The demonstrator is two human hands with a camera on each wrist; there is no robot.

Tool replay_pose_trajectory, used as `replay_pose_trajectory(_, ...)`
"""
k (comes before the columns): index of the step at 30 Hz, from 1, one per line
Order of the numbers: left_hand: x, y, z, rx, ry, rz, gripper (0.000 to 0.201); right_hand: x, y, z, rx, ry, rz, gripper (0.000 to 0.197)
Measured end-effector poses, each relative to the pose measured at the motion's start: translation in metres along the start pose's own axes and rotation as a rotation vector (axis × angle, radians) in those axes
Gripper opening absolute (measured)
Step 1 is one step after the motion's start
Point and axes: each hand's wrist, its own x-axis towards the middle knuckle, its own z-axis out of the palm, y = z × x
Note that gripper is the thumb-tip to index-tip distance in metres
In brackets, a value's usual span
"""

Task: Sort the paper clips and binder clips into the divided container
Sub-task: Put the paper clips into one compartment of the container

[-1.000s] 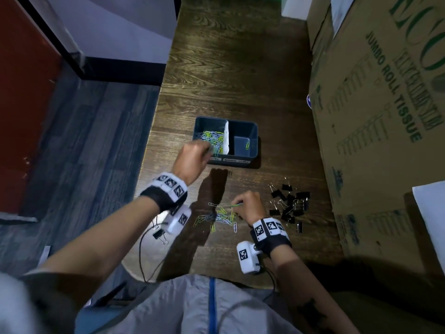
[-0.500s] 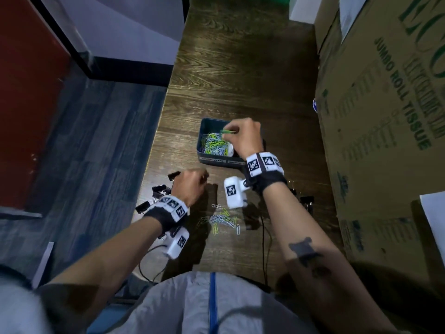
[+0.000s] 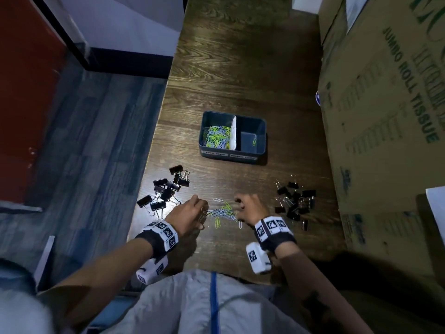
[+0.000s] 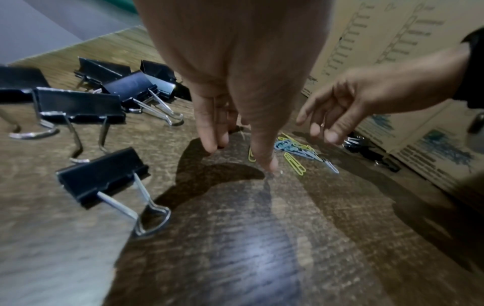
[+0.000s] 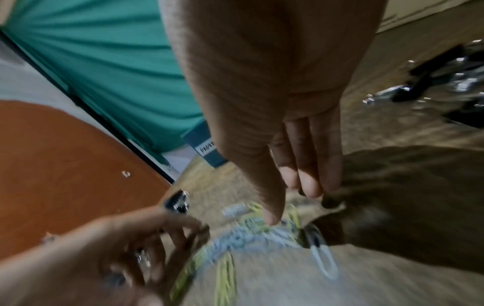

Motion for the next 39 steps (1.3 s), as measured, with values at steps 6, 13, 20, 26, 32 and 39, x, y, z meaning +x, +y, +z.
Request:
replay_pose_trajectory(6, 0.002, 0.008, 0.005, -0.091, 0.028, -0.012, 0.046, -0.014, 0.014, 0.034, -0.099, 0.094, -0.031, 0.045)
replay_pose_trajectory(13, 0.018, 0.032, 0.005, -0.218, 0.086, -0.015, 0.015, -0.002, 0.002, 0.055, -0.042, 0.221, -0.137, 0.043)
replay_pose_trajectory(20, 0.014, 0.023, 0.011, -0.068, 0.13, 0.023, 0.073, 0.003, 0.024, 0.058, 0.054, 0.186, -0.072, 0.075)
replay_pose_trajectory(26, 0.02, 0.041, 0.018, 0.149, 0.0, 0.083, 0.09, 0.001, 0.005, 0.065, -0.132, 0.176, -0.136, 0.068)
replay_pose_trajectory(32, 0.017, 0.041, 0.022, 0.108, 0.035, 0.16, 0.05, -0.005, 0.0, 0.066, -0.154, 0.218, -0.145, 0.036)
replay_pose_trajectory(39, 0.017, 0.044, 0.005, -0.011, 0.078, 0.094, 0.03, -0.009, -0.003, 0.055, -0.196, 0.267, -0.185, 0.044)
